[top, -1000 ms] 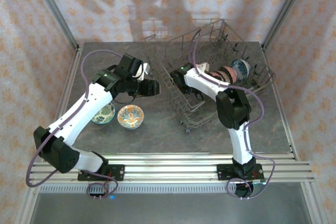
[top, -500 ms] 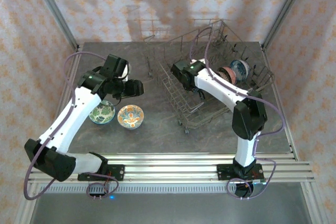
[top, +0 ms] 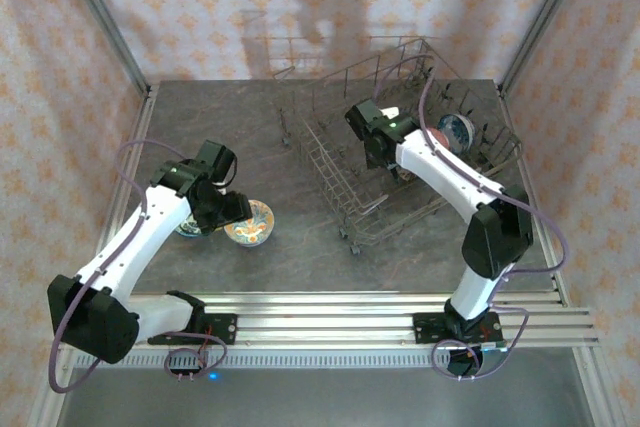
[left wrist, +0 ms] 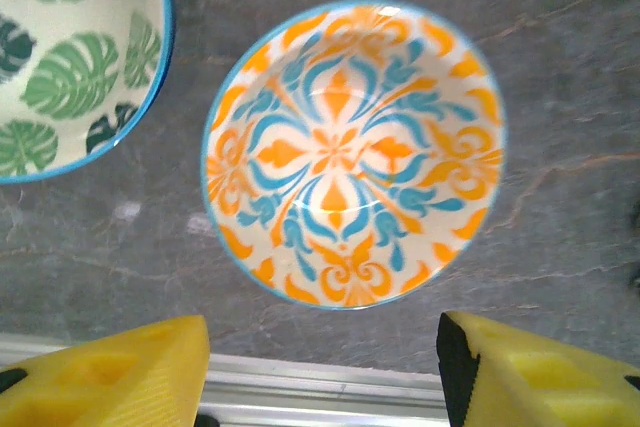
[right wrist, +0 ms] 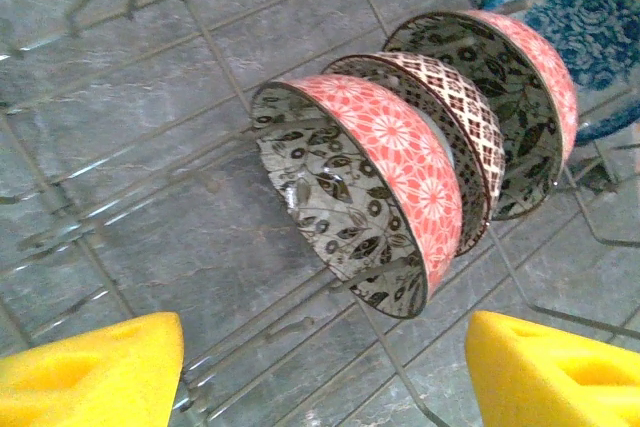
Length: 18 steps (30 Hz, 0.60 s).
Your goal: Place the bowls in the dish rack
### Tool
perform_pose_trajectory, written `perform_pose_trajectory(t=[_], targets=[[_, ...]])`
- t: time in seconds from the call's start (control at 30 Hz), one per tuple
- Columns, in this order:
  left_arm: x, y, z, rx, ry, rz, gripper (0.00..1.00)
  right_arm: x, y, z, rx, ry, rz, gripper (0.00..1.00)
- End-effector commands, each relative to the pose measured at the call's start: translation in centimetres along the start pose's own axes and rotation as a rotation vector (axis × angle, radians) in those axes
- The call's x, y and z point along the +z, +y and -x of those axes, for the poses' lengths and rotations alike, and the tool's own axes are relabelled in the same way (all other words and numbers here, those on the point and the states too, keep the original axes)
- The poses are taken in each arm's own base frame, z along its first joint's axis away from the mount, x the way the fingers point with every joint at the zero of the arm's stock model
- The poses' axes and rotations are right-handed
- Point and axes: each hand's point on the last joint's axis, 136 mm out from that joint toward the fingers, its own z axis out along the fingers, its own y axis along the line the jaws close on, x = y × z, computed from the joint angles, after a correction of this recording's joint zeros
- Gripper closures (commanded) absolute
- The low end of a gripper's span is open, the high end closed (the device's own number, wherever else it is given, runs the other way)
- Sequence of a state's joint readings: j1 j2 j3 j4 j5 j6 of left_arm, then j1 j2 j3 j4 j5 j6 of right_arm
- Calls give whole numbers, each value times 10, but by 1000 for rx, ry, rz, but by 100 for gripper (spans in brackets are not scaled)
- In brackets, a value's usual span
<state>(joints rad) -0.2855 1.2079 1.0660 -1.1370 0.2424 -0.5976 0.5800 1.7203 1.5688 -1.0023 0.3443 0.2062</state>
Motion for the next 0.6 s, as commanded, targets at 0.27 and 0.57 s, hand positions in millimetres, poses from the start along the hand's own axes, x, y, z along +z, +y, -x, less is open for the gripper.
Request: perform_pose_trajectory(t=[0.27,0.57], targets=[[33,27,-4,-74,25,110,36,-6,4,-6,-8,13,103,26],[59,27,5,-62,75,117,39,-7,-1,-9,1,24,85,27]])
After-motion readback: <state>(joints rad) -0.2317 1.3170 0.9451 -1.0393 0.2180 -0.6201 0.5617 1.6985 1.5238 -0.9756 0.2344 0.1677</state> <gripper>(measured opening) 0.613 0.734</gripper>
